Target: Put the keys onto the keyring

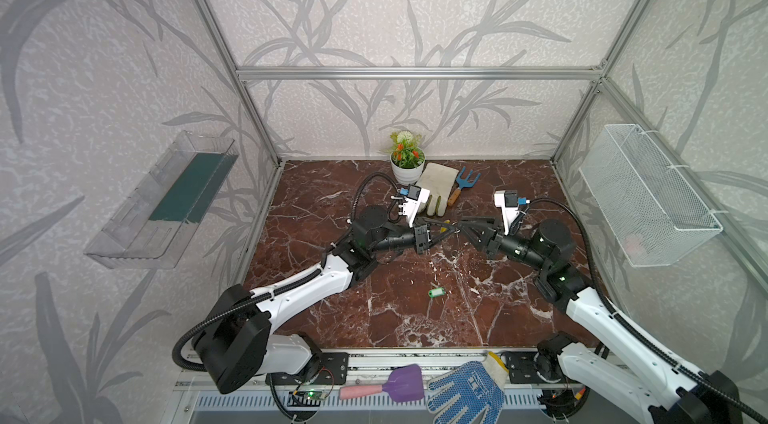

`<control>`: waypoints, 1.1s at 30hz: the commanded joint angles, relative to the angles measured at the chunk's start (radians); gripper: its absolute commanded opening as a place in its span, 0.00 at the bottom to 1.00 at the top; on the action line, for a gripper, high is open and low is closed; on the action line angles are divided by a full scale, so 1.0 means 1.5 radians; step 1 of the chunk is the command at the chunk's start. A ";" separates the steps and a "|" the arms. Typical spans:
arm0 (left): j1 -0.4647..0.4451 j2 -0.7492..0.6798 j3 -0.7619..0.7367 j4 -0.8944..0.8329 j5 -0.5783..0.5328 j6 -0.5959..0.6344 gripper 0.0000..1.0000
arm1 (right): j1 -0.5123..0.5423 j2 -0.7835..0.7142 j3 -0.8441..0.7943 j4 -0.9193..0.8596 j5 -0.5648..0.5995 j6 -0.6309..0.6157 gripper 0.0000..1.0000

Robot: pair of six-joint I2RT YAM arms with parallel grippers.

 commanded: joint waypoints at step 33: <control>-0.011 -0.073 0.059 -0.164 -0.075 0.131 0.00 | -0.003 -0.121 0.043 -0.241 0.134 -0.067 0.99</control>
